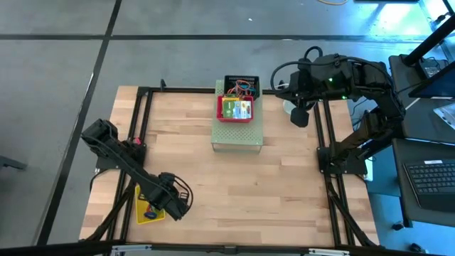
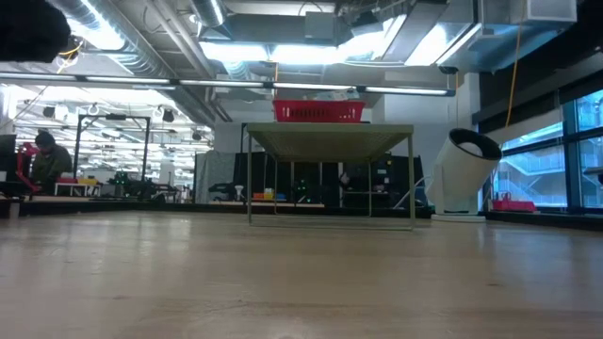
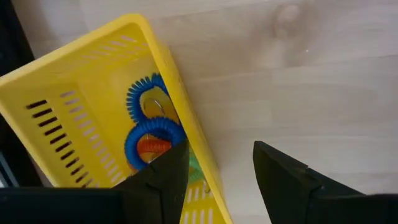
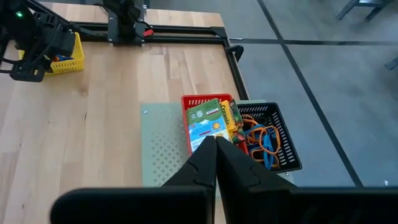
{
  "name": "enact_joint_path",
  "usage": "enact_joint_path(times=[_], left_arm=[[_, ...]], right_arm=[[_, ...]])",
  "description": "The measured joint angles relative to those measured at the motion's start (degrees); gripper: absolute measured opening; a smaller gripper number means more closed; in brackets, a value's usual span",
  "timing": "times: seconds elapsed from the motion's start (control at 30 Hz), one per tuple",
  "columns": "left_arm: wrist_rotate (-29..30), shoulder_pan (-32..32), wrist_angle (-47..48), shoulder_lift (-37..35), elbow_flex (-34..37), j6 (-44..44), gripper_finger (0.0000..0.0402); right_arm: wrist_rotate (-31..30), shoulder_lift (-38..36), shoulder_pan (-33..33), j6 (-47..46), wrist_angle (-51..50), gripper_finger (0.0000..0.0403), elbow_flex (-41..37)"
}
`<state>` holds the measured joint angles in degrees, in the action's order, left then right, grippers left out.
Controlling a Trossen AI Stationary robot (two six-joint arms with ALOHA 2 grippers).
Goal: Pick & Place Office Desk Supplies
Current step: Put the yellow bin on the shelf
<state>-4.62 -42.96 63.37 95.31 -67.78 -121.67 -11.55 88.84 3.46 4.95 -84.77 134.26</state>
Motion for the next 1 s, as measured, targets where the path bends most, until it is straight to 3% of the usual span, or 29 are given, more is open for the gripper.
enact_joint_path(times=[0.7, 0.83, 1.0], left_arm=[[0.32, -1.57, -18.77, 0.08, 15.55, -0.3, 0.0168], [0.28, -1.51, -18.84, 0.04, 16.42, 2.0, 0.0126], [1.2, -1.53, -18.4, 0.11, 16.47, 6.12, 0.0028]], right_arm=[[0.04, -0.02, 0.02, -1.95, 0.0, 0.0007, 0.0], [-0.02, -0.02, 0.02, -2.93, -0.02, 0.0007, 0.0], [-0.03, -0.02, 0.02, -3.1, -0.02, 0.0007, 0.0]])
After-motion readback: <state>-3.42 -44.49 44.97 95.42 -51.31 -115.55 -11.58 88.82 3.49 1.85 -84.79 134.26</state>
